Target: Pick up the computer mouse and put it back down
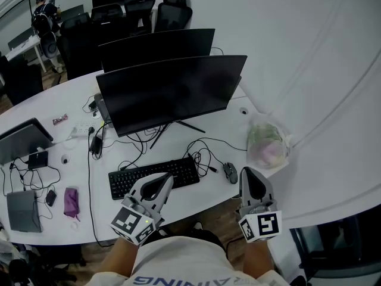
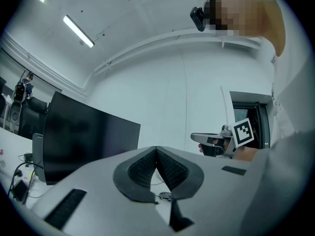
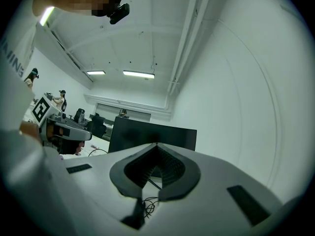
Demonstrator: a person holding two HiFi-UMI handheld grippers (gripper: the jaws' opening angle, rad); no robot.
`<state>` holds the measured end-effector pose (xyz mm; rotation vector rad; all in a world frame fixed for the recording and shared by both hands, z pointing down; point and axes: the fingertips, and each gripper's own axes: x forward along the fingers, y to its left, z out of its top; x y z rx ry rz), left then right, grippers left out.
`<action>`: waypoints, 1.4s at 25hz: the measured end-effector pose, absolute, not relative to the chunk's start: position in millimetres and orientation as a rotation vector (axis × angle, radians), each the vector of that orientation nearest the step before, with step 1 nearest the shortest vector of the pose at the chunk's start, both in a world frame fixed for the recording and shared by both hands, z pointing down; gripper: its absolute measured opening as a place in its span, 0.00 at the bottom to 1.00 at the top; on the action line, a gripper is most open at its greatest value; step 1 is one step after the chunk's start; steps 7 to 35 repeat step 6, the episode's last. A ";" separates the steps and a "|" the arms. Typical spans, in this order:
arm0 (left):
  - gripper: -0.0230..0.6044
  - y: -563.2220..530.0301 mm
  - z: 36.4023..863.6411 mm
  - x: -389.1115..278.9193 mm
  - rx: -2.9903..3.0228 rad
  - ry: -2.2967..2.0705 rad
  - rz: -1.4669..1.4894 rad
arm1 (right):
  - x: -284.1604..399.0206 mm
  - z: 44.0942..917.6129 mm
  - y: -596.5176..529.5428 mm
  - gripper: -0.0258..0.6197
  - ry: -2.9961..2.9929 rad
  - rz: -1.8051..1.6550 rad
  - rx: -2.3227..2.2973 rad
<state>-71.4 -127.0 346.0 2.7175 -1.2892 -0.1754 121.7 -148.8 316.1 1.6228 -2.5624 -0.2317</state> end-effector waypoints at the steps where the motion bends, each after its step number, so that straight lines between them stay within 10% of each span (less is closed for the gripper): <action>1: 0.04 -126.3 346.4 -71.1 2.718 -1.290 -0.175 | 122.0 316.8 -148.0 0.07 -2.563 -0.231 1.622; 35: 0.04 -123.1 346.9 -67.3 2.722 -1.286 -0.179 | 125.2 318.8 -143.6 0.07 -2.557 -0.237 1.622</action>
